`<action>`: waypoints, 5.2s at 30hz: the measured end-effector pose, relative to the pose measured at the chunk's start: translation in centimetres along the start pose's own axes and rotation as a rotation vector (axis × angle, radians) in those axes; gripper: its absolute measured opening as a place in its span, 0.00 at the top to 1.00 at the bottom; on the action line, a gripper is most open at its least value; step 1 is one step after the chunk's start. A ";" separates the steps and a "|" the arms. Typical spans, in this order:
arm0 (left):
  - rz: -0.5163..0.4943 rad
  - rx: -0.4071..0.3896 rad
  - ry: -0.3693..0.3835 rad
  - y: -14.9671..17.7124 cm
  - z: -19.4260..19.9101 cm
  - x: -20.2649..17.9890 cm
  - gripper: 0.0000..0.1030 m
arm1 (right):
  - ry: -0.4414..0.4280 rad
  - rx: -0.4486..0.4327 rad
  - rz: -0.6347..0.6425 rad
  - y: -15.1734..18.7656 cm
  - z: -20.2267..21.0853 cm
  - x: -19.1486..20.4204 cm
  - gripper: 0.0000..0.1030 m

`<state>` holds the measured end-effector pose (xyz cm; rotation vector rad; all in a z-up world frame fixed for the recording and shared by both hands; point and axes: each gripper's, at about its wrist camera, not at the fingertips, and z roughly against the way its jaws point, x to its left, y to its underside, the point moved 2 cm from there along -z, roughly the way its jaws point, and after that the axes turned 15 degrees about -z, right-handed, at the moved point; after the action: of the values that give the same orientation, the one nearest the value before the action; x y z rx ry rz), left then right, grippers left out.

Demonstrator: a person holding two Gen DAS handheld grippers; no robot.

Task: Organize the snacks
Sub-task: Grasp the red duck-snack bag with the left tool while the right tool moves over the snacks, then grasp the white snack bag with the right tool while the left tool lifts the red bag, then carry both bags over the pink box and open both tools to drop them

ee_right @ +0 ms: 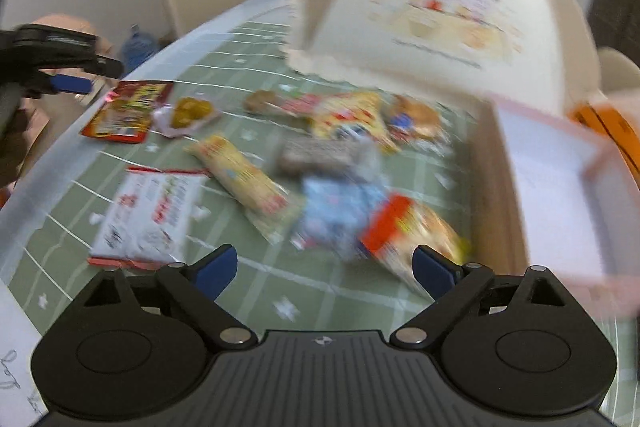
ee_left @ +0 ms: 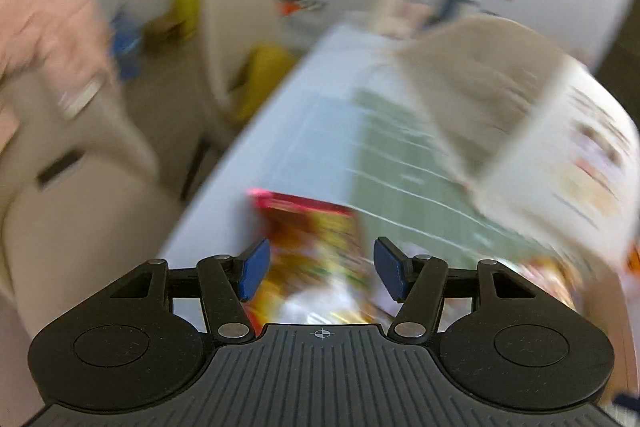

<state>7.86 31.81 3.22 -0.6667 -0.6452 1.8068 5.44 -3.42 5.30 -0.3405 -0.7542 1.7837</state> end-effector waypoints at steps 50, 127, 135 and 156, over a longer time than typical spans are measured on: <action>-0.597 0.170 0.142 1.8 -5.8 -12.4 0.19 | -0.056 0.113 0.075 1.2 -4.7 4.7 0.23; -0.224 0.170 0.219 15.1 15.8 -10.8 0.33 | -0.087 0.119 0.076 8.2 4.2 1.5 0.26; -0.422 0.228 0.574 13.8 15.3 -21.1 0.33 | 0.141 -0.060 -0.156 6.8 12.0 -9.8 0.26; -0.381 -0.129 0.727 -2.7 3.8 -40.8 0.39 | 0.341 -0.192 -0.390 5.2 14.8 -16.4 0.26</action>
<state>18.67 -6.48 13.34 -1.1256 -0.3563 1.0663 -1.31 -24.35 10.89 -0.5676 -0.6924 1.2493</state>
